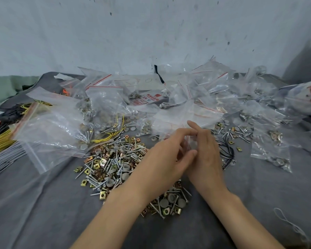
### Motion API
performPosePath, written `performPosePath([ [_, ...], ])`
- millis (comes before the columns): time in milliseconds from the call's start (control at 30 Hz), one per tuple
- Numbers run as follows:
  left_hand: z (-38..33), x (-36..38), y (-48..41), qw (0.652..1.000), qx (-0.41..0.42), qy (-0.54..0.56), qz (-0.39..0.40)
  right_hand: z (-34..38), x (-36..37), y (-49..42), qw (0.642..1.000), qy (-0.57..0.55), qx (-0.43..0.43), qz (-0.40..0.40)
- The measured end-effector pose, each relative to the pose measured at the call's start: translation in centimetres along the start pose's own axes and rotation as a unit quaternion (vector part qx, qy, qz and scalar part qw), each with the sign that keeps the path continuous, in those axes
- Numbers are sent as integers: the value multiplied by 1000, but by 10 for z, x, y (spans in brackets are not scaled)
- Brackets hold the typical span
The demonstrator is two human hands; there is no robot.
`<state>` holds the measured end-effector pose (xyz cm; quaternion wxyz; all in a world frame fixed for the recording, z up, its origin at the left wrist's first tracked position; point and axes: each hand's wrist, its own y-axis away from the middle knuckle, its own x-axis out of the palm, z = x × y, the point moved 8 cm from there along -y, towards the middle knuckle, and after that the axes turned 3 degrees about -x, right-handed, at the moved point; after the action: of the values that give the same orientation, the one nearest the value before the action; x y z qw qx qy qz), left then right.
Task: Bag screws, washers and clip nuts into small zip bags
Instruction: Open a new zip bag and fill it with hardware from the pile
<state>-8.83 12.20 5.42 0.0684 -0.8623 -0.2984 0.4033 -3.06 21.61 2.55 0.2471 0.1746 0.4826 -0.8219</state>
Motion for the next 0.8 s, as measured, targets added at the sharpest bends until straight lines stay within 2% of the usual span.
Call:
performPosePath([
  [133,-7,-1,1,1000,22,-10,-9,-5,1,1,999,-32,22,9],
  [400,-10,-6,1,999,37,-13,-34,-19,15,2,983,-111,108,95],
  [667,-15,-25,4,992,38,6,-124,-40,22,3,978,-113,157,77],
  [800,-15,-28,4,991,38,13,-126,-32,9,-2,992,-55,103,47],
])
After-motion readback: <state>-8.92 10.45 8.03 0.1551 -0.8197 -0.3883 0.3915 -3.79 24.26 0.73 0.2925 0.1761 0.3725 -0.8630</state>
